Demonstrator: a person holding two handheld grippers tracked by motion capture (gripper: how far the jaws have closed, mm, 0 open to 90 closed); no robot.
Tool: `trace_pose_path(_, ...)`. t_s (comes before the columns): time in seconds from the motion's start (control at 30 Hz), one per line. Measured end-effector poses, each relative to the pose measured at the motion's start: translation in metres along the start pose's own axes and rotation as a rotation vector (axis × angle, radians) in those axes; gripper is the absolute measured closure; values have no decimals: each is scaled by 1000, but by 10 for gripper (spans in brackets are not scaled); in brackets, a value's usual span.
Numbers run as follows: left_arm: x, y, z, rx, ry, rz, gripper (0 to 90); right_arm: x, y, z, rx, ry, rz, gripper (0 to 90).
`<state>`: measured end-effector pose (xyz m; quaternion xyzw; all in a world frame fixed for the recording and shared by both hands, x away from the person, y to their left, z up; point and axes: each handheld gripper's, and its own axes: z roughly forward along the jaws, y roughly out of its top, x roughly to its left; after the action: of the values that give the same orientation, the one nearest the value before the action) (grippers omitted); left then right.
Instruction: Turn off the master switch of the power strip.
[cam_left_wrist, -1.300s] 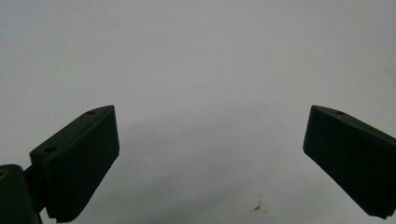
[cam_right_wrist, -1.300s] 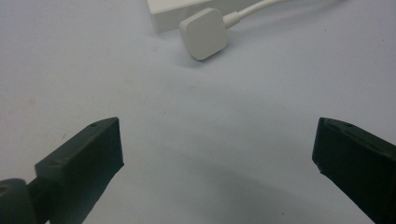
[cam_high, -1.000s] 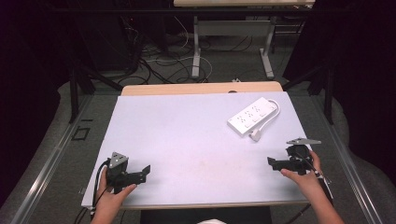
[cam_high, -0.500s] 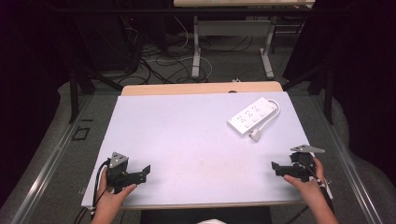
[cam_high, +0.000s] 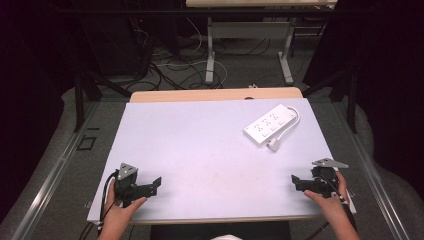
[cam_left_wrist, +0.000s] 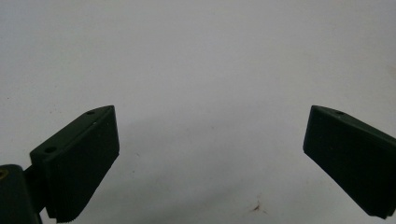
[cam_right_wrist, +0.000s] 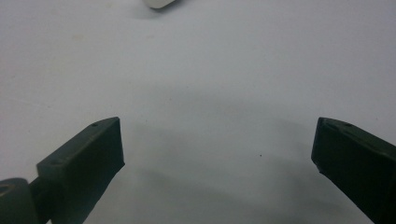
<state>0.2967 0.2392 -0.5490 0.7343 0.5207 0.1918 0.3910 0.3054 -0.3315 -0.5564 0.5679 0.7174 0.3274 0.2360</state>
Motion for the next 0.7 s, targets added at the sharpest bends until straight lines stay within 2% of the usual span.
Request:
trace_pose_path(0.23, 0, 0, 0, 3, -1, 2, 37, 1, -5, 2, 7, -2, 2, 18)
trace_pose_path(0.53, 2, 0, -1, 3, 2, 6, 37, 4, -6, 3, 17, 5, -23, 17)
trace_pose_path(0.7, 2, 1, 0, 2, 2, 11, 37, 3, -6, 2, 5, 7, -22, 17)
